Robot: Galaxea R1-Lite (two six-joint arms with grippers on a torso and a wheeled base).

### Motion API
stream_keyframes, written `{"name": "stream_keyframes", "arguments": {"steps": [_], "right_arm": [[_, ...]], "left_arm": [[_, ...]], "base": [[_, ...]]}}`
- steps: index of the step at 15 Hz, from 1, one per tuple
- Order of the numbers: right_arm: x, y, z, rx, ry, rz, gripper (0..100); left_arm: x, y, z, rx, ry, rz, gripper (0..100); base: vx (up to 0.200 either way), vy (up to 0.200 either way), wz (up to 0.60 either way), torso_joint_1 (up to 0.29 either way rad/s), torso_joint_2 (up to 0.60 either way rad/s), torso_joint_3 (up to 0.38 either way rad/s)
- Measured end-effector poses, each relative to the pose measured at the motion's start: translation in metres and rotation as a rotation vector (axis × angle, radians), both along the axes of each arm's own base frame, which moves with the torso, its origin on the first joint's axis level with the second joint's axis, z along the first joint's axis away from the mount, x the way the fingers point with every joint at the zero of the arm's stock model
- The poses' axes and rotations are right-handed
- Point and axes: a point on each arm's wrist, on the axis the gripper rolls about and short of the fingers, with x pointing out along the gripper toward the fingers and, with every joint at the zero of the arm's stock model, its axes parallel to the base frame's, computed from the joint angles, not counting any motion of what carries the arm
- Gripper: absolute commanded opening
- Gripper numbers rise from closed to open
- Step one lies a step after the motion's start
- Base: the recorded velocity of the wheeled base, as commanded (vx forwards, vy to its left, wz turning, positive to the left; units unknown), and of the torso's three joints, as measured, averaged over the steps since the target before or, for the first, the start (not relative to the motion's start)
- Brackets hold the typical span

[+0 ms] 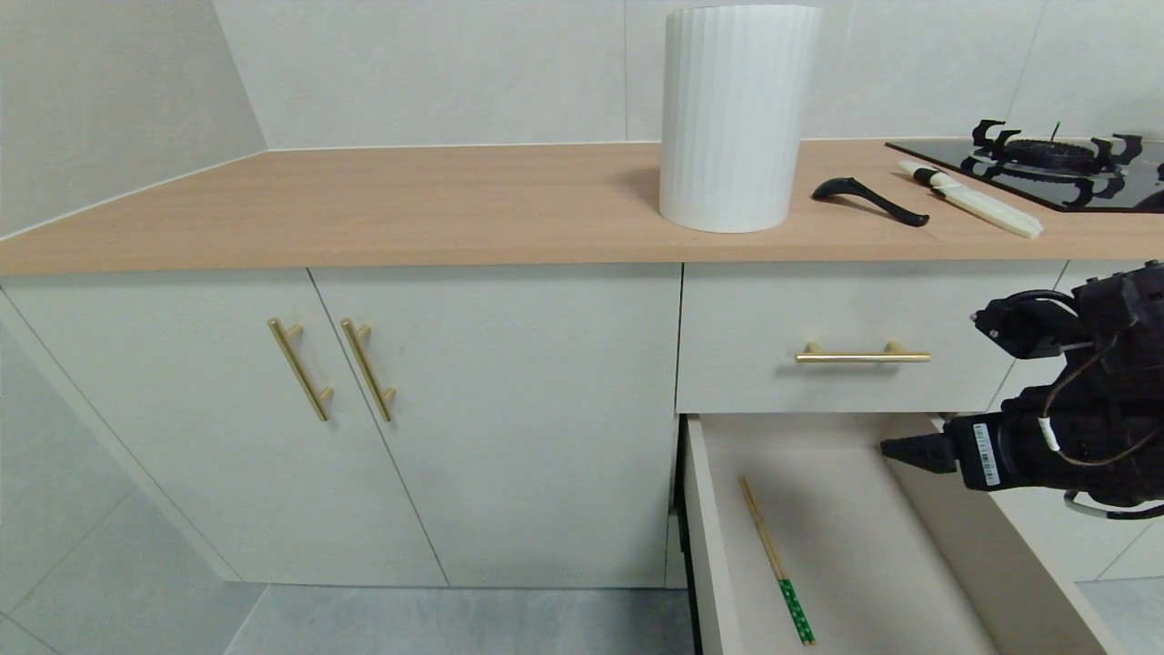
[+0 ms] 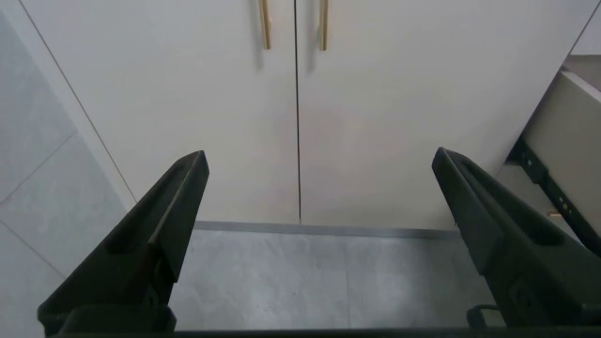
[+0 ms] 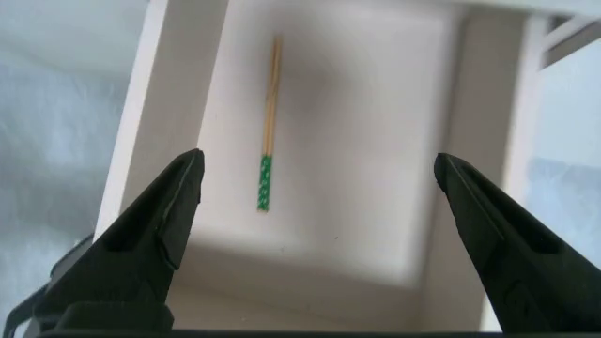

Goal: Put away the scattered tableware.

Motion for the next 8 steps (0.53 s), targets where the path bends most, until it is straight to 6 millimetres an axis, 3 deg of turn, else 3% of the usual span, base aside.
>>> {"name": "stream_keyframes", "arguments": {"steps": [5,8], "right_arm": [[-0.0044,-0.003,0.0061,0.011,-0.029,-0.004,100],[-0.0048,-0.0031,0.0068,0.01,-0.033,-0.004,100]], "left_arm": [[0.0,0.0,0.0,0.0,0.0,0.0,100],[0.0,0.0,0.0,0.0,0.0,0.0,100]], "base": [[0.0,0.0,0.0,0.005,-0.03,-0.019],[0.0,0.0,0.0,0.074,-0.24,-0.26]]}}
